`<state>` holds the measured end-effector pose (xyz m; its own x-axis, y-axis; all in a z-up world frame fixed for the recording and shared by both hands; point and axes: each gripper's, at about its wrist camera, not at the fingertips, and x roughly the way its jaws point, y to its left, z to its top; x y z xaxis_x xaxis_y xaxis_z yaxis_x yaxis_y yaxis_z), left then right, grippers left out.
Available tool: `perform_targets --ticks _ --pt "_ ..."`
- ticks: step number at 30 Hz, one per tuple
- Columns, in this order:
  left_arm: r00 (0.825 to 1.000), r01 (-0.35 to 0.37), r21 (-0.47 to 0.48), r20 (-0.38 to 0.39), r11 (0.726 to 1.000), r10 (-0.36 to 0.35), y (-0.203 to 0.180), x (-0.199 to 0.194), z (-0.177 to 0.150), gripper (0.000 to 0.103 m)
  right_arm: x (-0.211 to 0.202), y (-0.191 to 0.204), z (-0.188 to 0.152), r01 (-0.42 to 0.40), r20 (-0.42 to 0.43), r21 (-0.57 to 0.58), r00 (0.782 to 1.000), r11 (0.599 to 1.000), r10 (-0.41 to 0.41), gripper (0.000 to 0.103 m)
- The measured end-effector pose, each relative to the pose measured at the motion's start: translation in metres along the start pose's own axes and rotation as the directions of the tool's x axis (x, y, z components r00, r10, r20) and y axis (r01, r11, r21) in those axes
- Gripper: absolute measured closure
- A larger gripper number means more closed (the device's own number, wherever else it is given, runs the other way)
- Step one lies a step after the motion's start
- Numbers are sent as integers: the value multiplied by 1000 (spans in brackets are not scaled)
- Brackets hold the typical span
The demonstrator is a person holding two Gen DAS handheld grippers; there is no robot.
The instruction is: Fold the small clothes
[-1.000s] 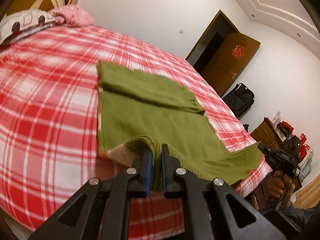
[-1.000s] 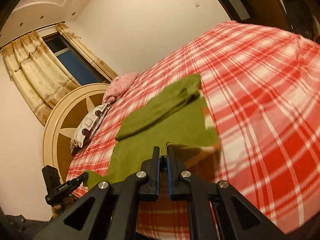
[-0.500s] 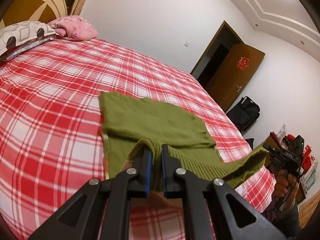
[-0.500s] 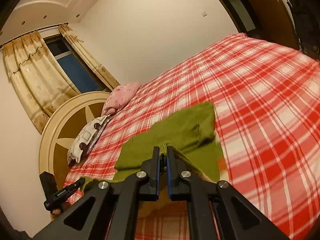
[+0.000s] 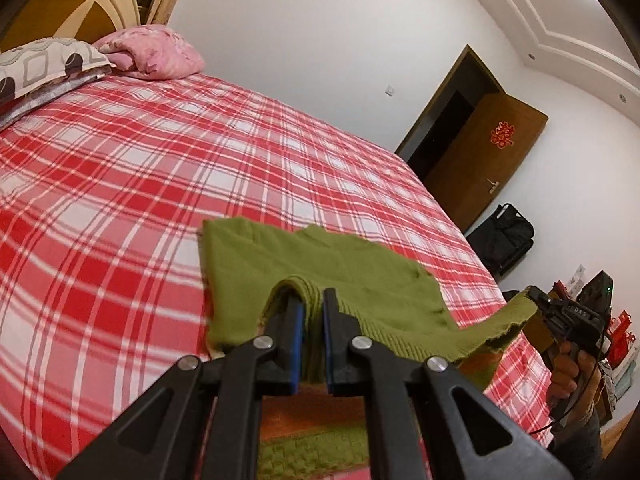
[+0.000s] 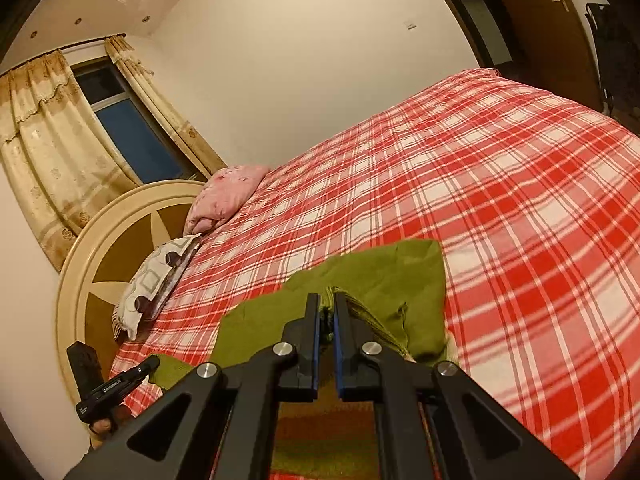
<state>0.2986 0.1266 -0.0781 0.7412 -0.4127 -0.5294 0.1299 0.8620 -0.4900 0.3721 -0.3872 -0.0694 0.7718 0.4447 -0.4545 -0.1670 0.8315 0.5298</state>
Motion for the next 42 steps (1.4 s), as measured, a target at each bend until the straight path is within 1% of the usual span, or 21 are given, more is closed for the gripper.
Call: perform_targets --ticks 5,8,11,16,20,23,25,26,27,28,29,30,31,33,35,37,39,40,41,42 --pt "1000 -18 -6 -4 1000 18 12 28 22 94 37 -4 27 17 -16 -8 1000 1000 -17 98" --pt "999 -40 -12 -24 999 39 23 50 32 94 66 -9 39 35 -39 -10 999 999 -36 98" --pt "997 -50 -39 -52 998 48 38 74 38 94 97 -19 47 55 -66 -4 996 998 -56 98" --pt "994 -69 -65 -89 996 63 53 108 41 94 143 -37 56 98 -104 -7 990 995 -98 98" --pt "992 -87 -68 -101 994 80 60 127 42 94 181 -48 61 144 -137 -25 980 989 -146 98" --pt "989 -103 -65 -116 993 95 62 136 42 88 210 -61 61 159 -169 -25 972 987 -161 98" --pt "987 -104 -61 -128 993 95 62 135 41 87 226 -76 61 176 -186 18 968 984 -170 97" --pt "988 -97 -60 -129 993 89 61 131 39 83 232 -83 60 194 -196 32 963 980 -184 95" --pt "987 -107 -45 -123 993 100 59 126 37 71 234 -89 60 216 -193 42 960 976 -204 87" --pt "985 -132 -31 -115 991 128 58 121 37 61 231 -94 59 229 -181 52 960 972 -216 77" --pt "982 -164 -17 -91 986 162 57 112 35 38 229 -95 58 220 -176 57 962 974 -207 56" --pt "983 -176 -10 -56 984 175 57 100 33 29 226 -96 57 204 -174 65 966 977 -191 45" --pt "983 -180 -8 -39 984 180 58 93 32 28 220 -96 55 183 -171 71 971 981 -169 44" --pt "981 -187 2 -46 982 187 59 81 26 28 212 -91 53 158 -179 42 973 987 -148 44" --pt "980 -192 -7 -59 981 191 62 77 19 28 211 -82 51 139 -208 -14 968 990 -139 44" --pt "975 -204 0 -92 979 203 63 80 11 28 213 -72 49 141 -226 -81 961 987 -156 44" --pt "970 -218 9 -110 976 218 63 84 5 28 223 -65 47 144 -261 -131 949 981 -174 44" --pt "970 -217 15 -113 976 217 60 87 3 28 232 -64 44 151 -304 -148 933 977 -190 44" --pt "968 -224 23 -115 974 225 59 89 1 28 240 -64 40 179 -329 -169 917 969 -227 50" --pt "965 -233 34 -114 972 235 57 89 0 28 246 -63 37 217 -332 -202 902 955 -276 80"
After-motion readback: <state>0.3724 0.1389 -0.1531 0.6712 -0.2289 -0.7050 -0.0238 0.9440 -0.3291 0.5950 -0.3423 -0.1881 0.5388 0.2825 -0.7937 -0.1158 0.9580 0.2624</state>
